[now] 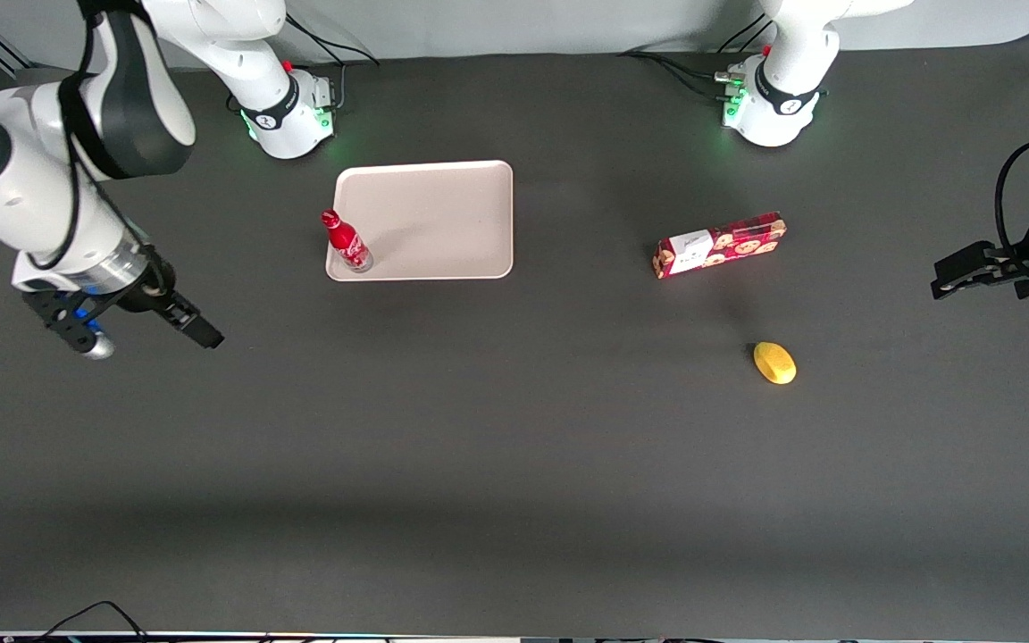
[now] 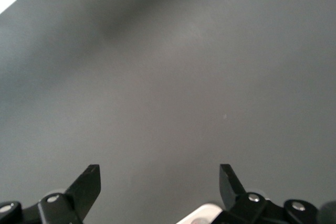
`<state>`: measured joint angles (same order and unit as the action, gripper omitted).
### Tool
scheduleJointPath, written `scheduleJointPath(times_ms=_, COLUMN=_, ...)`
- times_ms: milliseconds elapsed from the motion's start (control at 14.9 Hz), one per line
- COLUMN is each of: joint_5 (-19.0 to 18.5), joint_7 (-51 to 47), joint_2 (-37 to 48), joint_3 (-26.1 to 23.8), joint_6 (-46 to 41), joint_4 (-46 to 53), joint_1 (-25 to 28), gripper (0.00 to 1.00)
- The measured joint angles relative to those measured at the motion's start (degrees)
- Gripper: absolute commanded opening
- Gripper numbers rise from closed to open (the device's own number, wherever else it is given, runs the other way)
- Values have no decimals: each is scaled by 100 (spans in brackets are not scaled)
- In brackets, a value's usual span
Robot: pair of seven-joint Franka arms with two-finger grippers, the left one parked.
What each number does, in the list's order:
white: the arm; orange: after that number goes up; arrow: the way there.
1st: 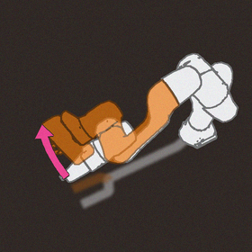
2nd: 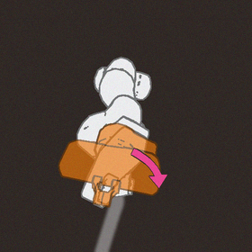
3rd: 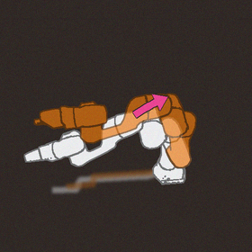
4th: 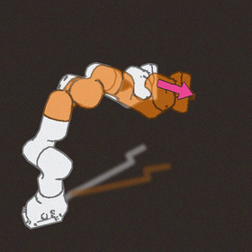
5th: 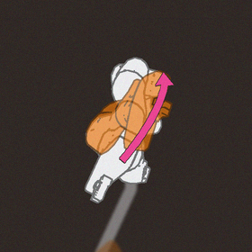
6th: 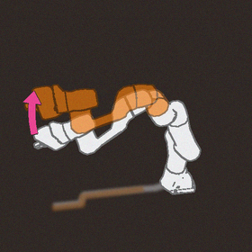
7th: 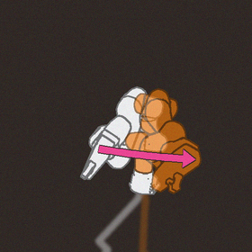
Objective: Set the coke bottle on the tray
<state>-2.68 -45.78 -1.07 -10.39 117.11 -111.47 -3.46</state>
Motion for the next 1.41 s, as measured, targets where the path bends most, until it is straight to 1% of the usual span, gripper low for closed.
scheduleJointPath(times_ms=335, joint_5=-5, joint_7=1387, joint_2=-245, joint_3=348, joint_6=127, joint_4=208, joint_1=-85, gripper=100)
scheduleJointPath(times_ms=536, joint_5=-5, joint_7=1567, joint_2=-154, joint_3=440, joint_6=112, joint_4=50, joint_1=-96, gripper=100)
scheduleJointPath(times_ms=670, joint_5=-7, joint_7=1737, joint_2=106, joint_3=558, joint_6=60, joint_4=-186, joint_1=-95, gripper=100)
scheduleJointPath(times_ms=939, joint_5=101, joint_7=2398, joint_2=654, joint_3=1006, joint_6=-386, joint_4=-299, joint_1=-99, gripper=100)
scheduleJointPath(times_ms=1073, joint_5=107, joint_7=2533, joint_2=782, joint_3=1049, joint_6=-525, joint_4=-176, joint_1=-96, gripper=100)
scheduleJointPath(times_ms=1140, joint_5=90, joint_7=2840, joint_2=803, joint_3=1044, joint_6=-691, joint_4=-51, joint_1=-90, gripper=100)
scheduleJointPath(times_ms=1274, joint_5=85, joint_7=3809, joint_2=808, joint_3=1043, joint_6=-1104, joint_4=209, joint_1=-90, gripper=100)
scheduleJointPath(times_ms=1408, joint_5=69, joint_7=4272, joint_2=808, joint_3=1041, joint_6=-1284, joint_4=309, joint_1=-90, gripper=100)
